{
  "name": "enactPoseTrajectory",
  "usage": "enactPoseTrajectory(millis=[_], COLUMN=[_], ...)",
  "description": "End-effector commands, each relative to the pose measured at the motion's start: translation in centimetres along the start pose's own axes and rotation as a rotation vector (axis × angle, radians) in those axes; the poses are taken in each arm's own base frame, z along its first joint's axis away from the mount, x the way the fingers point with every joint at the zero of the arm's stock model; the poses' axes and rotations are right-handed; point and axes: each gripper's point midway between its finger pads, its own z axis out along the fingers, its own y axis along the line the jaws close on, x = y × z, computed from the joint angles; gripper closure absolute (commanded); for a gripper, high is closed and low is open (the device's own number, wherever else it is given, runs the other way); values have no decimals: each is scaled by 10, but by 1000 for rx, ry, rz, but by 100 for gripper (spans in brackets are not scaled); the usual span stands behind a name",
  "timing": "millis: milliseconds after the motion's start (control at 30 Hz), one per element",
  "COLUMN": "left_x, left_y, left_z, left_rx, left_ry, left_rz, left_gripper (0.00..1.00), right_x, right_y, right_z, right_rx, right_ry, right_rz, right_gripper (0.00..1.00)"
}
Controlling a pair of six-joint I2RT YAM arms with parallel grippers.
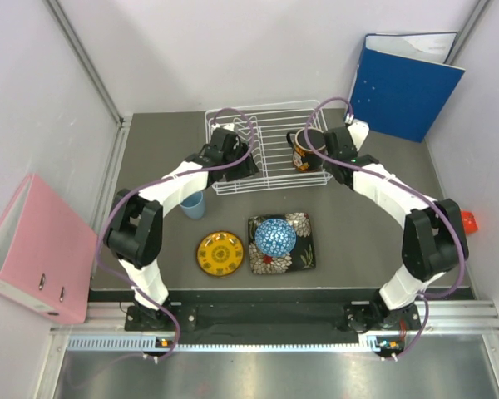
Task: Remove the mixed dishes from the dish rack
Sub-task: Adjust the cup in the dish rack.
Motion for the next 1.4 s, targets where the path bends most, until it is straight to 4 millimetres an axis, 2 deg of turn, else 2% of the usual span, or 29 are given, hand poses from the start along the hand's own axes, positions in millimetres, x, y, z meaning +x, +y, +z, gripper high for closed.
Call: enactPoseTrajectory(millis=[0,133,167,433,600,900,933,1000,1133,1367], left_x=[-7,0,0,5,7,17,18,19,20,17], left_y=[-9,-4,-3,-3,-3,-2,-1,-1,0,4], left_z=[1,2,2,-1,-6,-6,-6,-6,-4,2], left_rx=[28,22,20,27,33,44,45,46,44,29], left_ry=[-19,-5,-2,12,17,40,44,45,51,58], left_rz=[10,8,9,17,16,8,10,11,13,6], left_gripper=[43,45,45,47,47,48,48,48,49,49], right_x=[-25,-33,-41,-27,-29,-56,-68,-68,-79,-66], right_y=[21,31,35,42,47,48,49,45,52,72], right_z=[13,27,29,68,87,109,109,117,127,138], right_rx=[-42,-55,-62,-35,-24,-1,-7,5,-12,-81], right_ry=[-51,-40,-48,35,53,43,26,35,33,78], right_rz=[33,37,47,39,34,58,75,75,54,22], right_gripper=[100,100,100,100,100,99,98,97,94,88])
